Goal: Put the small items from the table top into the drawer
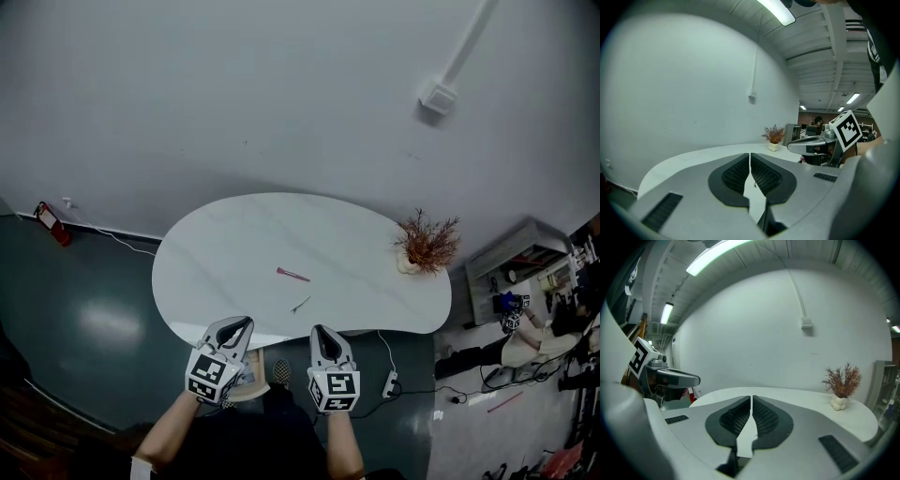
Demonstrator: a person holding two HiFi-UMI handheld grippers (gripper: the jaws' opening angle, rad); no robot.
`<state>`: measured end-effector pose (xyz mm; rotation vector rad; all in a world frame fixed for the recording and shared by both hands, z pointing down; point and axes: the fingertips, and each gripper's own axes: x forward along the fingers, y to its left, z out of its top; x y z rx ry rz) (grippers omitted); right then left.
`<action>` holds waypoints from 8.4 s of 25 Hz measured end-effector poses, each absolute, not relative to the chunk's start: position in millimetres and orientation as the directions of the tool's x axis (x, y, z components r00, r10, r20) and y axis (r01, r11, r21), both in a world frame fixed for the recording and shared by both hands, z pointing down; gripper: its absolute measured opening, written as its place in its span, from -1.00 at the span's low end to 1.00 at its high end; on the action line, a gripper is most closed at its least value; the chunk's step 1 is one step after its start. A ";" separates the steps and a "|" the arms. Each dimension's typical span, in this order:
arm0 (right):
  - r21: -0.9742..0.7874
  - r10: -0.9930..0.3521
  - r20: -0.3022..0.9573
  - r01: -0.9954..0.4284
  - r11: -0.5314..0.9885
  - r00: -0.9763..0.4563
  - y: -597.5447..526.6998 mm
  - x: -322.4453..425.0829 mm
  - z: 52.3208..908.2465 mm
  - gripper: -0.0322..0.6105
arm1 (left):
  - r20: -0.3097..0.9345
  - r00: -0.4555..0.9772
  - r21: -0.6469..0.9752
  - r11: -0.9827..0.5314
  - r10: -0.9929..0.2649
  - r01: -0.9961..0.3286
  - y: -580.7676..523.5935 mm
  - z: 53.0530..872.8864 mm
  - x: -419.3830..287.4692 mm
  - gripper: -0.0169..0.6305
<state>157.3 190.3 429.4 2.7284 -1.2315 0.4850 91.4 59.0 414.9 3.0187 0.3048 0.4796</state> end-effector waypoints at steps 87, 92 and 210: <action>-0.060 -0.635 0.769 -0.978 -0.198 0.081 68.2 348.6 656.3 -0.69 | 0.549 0.818 0.230 -0.911 -0.168 -0.342 -0.2 552.3 197.7 -0.87; -0.081 -0.652 0.753 -0.973 -0.218 0.083 66.0 347.1 651.3 -0.70 | 0.546 0.821 0.230 -0.912 -0.169 -0.341 -2.0 550.1 189.3 -0.87; -0.113 -0.588 0.785 -0.978 0.175 -0.196 40.2 -48.2 760.0 -0.70 | 0.552 0.792 0.314 -0.815 -0.260 -0.487 2.7 685.5 -161.6 -0.87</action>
